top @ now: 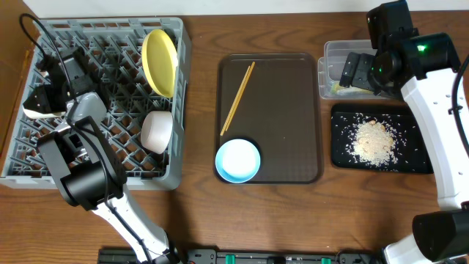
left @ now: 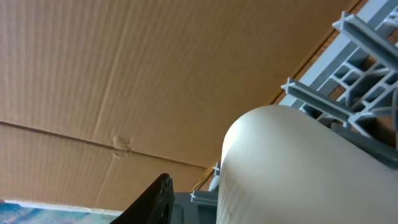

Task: Sort waste into correct bins and load items into the dishwasher
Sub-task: 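Lower the white cup into the left side of the rack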

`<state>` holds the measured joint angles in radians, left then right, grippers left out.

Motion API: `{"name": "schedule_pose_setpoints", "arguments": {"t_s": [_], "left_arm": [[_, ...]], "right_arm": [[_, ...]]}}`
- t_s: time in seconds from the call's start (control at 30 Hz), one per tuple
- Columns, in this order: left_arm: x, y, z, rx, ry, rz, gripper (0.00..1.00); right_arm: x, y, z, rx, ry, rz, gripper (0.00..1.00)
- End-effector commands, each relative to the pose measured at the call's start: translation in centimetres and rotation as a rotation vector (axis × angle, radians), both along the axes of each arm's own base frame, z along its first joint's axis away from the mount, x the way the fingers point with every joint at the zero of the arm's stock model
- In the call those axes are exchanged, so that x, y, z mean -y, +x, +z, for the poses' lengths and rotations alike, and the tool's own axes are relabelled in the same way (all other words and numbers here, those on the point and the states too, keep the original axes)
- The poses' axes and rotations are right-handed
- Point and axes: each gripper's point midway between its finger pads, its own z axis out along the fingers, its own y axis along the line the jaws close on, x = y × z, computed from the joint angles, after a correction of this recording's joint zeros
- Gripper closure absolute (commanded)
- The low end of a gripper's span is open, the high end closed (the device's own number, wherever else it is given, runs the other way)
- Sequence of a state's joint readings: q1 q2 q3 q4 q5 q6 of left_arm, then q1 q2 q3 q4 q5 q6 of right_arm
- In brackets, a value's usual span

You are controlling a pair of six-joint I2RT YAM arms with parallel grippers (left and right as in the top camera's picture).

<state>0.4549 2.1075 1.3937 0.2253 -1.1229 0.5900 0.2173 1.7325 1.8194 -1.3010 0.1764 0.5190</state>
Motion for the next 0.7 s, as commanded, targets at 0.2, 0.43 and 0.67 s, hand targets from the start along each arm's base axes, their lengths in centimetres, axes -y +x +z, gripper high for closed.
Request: {"name": "schedule_pose_setpoints", "arguments": {"t_s": [0.2, 0.43, 0.67], "left_arm": [[3.1, 2.7, 0.6, -0.036, 0.015, -0.066, 0.64], [3.4, 2.4, 0.6, -0.057, 0.023, -0.05, 0.64], [3.5, 2.4, 0.7, -0.058, 0.028, -0.044, 0.7]], "right_arm": [[0.2, -0.1, 0.5, 0.015, -0.004, -0.011, 0.01], [0.2, -0.1, 0.5, 0.015, -0.004, -0.011, 0.01], [0.2, -0.1, 0.5, 0.015, -0.004, -0.011, 0.01]]}}
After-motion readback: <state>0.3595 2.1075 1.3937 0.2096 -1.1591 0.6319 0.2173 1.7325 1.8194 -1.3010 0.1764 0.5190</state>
